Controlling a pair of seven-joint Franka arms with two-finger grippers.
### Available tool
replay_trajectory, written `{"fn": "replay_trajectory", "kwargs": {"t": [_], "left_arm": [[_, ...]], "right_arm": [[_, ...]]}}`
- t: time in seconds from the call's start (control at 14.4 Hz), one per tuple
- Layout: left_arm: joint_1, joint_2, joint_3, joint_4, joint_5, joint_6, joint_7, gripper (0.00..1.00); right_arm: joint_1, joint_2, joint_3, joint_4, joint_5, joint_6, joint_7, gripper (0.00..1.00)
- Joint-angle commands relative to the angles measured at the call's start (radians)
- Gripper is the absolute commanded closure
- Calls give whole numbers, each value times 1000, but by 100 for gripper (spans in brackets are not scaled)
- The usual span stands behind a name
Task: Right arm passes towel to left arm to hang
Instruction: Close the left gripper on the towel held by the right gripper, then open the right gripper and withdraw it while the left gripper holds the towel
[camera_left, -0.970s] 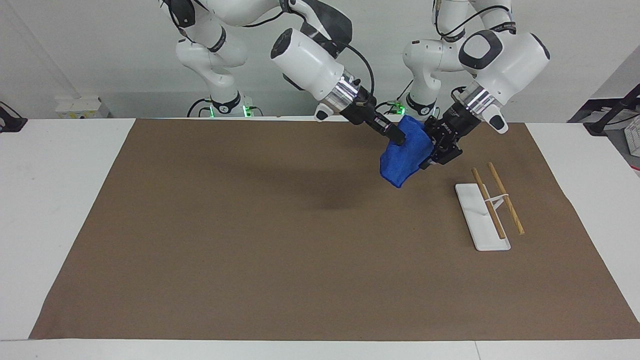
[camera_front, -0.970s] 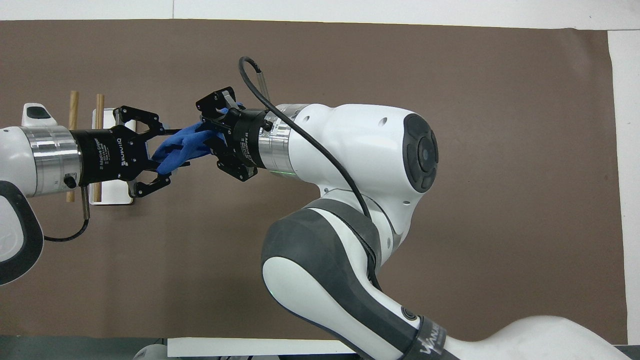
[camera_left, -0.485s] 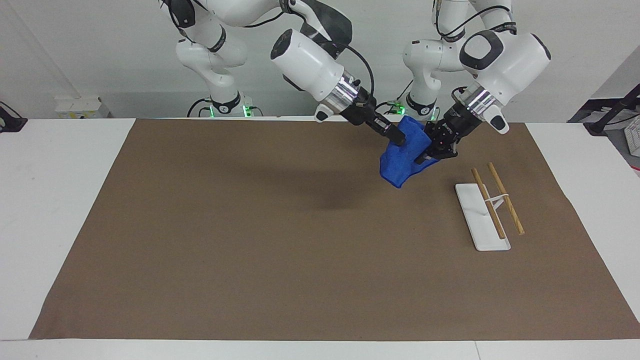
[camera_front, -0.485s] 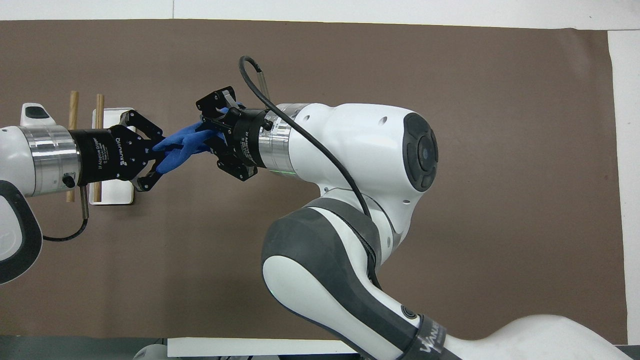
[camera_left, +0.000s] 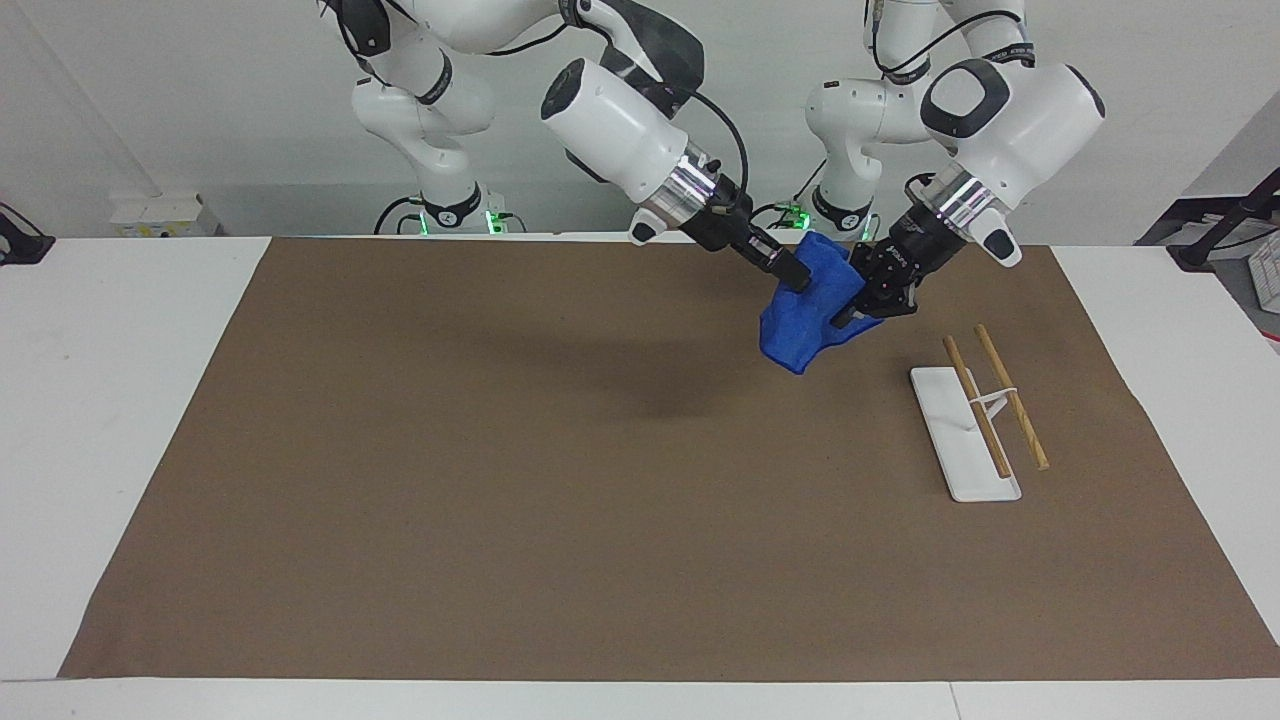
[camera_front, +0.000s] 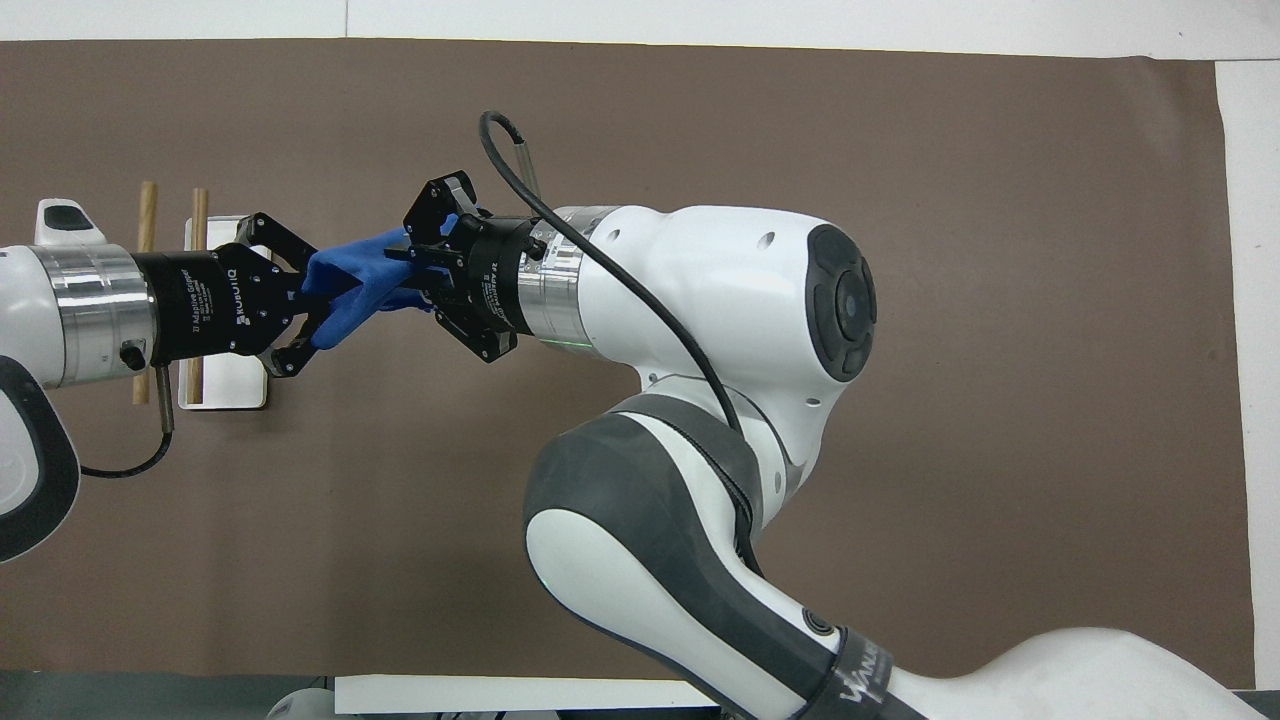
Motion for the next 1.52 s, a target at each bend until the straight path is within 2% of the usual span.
{"fn": "replay_trajectory", "kwargs": {"t": [0.0,0.35,0.48,0.69,0.83,0.97,1.18,1.32,1.45], "left_arm": [[-2,14,6,15,-1,10,29,100],[35,12,6,15,-1,11,244,100],[61,12,4,13,-1,8,398,100],[62,12,6,12,26,-2,746,100],[62,11,6,10,112,-27,842,100],[87,8,7,7,161,-60,1026,100],[145,6,7,6,169,-87,1196,100],[156,11,7,12,190,-71,1218,100],[206,9,6,6,215,-74,1292,100]], "right_arm": [[-6,14,14,15,0,-1,1,1],[-8,11,13,8,-35,-1,-23,1],[-14,5,10,-11,-99,-4,-89,1],[-48,-29,-3,-75,-262,-62,-273,1],[-115,-54,-3,-90,-339,-221,-452,1],[-187,-77,-19,-84,-368,-419,-685,1],[-191,-130,-159,-83,-422,-657,-862,1],[-192,-158,-232,-81,-494,-741,-936,1],[-192,-199,-307,-80,-511,-821,-1009,1]]}}
